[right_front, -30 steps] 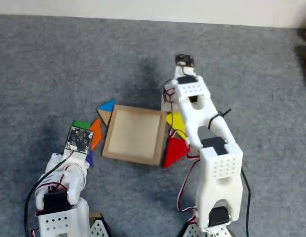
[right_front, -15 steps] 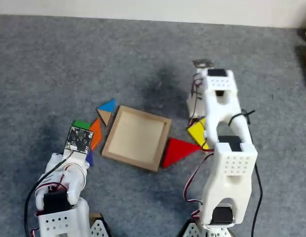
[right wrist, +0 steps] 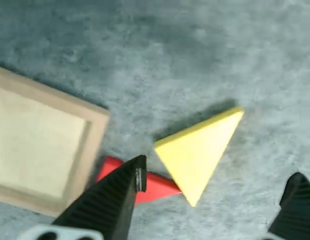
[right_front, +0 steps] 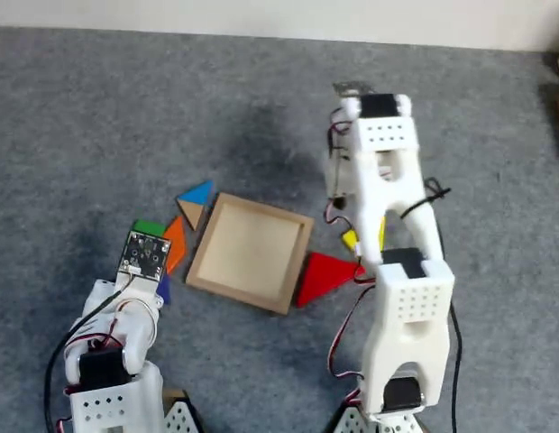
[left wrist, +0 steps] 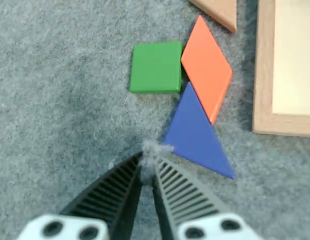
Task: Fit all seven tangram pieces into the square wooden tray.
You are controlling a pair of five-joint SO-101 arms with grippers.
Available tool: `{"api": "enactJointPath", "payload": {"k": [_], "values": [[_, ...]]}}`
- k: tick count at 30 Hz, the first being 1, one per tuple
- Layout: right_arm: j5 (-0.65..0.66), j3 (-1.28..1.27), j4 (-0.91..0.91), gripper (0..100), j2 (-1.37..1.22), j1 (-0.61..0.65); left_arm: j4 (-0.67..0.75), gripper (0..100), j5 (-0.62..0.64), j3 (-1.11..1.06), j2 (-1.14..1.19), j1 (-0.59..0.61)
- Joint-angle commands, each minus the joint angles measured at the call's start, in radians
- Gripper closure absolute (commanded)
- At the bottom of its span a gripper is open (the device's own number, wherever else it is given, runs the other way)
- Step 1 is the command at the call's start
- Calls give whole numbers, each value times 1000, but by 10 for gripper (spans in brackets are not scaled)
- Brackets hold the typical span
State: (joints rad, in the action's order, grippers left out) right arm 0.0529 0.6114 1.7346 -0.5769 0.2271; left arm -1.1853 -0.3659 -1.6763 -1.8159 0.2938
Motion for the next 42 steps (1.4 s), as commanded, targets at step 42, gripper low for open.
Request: {"api": "enactJointPath", "payload": {"k": [42], "values": [[-157, -757, -607, 598, 302, -21, 2, 992, -9, -5, -5, 5]]}}
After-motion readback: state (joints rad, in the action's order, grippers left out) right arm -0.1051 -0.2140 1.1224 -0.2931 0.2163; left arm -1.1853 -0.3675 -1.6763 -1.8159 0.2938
